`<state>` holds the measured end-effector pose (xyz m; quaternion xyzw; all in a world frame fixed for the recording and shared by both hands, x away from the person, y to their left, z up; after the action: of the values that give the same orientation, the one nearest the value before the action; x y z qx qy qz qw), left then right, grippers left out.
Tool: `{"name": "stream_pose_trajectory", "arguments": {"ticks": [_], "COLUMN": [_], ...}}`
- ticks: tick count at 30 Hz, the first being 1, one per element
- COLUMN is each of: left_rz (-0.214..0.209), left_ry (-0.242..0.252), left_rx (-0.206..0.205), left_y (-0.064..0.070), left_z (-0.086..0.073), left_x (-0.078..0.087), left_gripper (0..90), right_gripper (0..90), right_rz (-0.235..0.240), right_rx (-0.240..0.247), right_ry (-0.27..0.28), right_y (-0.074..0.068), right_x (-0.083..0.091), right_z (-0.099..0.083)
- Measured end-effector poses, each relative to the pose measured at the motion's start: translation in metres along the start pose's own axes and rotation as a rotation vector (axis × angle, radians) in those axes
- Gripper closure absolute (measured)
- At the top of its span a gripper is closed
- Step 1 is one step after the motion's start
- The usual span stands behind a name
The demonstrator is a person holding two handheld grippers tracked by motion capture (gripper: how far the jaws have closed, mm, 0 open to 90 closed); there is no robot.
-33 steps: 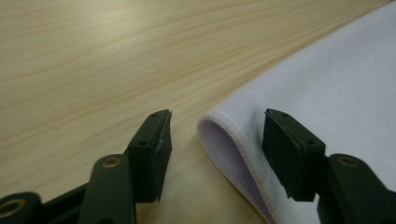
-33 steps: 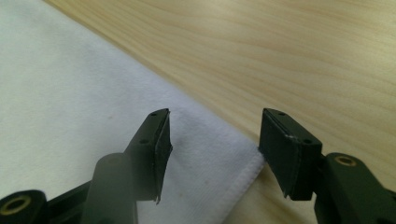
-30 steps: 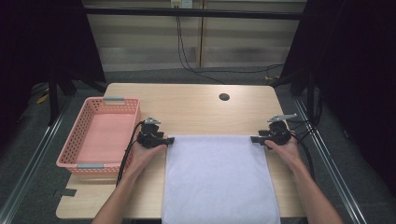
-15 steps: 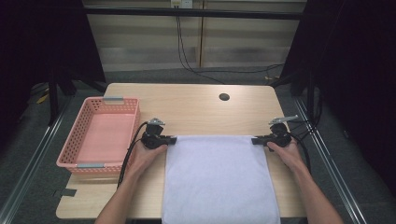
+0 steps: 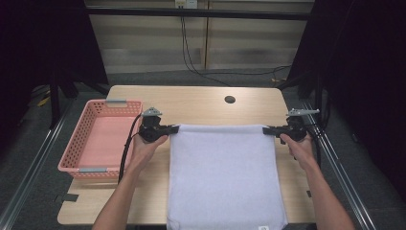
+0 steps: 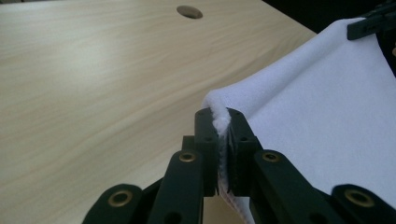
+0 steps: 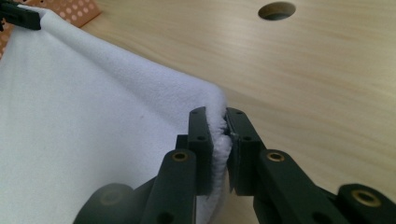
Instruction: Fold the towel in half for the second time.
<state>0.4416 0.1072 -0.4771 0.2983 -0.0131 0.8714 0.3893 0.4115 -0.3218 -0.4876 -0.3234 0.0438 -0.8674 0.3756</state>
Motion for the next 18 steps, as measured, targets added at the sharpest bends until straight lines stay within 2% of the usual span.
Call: {"name": "stream_pose_trajectory", "arguments": {"ticks": [3,5,9,11,13,16,18], "left_rz": [0.007,0.018,0.029,0.033,0.049,0.049,0.038], "left_ry": [0.027,0.014,0.032,0.046,0.061,0.092,0.102], "left_rx": [0.017,-0.005,-0.007,-0.017,-0.047,-0.047,-0.047], "left_y": [-0.003,-0.004,-0.007,-0.008,-0.009,-0.008,-0.006], "left_z": [0.007,0.010,0.020,0.028,0.037,0.050,0.051], "left_x": [-0.002,-0.004,-0.003,0.000,0.003,0.009,0.013], "left_gripper": [85.5,85.5,85.5,85.4,85.4,85.4,85.4], "right_gripper": [81.9,81.9,82.2,82.2,82.3,82.4,82.5], "right_rz": [-0.007,-0.016,-0.029,-0.027,-0.038,-0.044,-0.040], "right_rx": [0.004,0.009,0.011,0.015,0.027,0.053,0.063], "right_ry": [0.032,0.043,0.048,0.068,0.069,0.091,0.116], "right_y": [0.001,0.001,0.003,0.004,0.003,-0.001,-0.003], "right_x": [0.004,0.005,0.005,0.006,0.008,0.014,0.019], "right_z": [0.010,0.016,0.027,0.034,0.044,0.061,0.069]}}
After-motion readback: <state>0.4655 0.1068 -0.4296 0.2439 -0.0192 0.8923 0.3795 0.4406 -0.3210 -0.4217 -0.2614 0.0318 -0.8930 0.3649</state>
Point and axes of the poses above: each handheld gripper's, and its own axes: x roughly backward along the jaws, z roughly out of its top, y roughly to its right, the point moved 5 cm from there along -x, roughly forward along the jaws, and after that the axes turned 5 degrees about z, right-handed, at the moved point
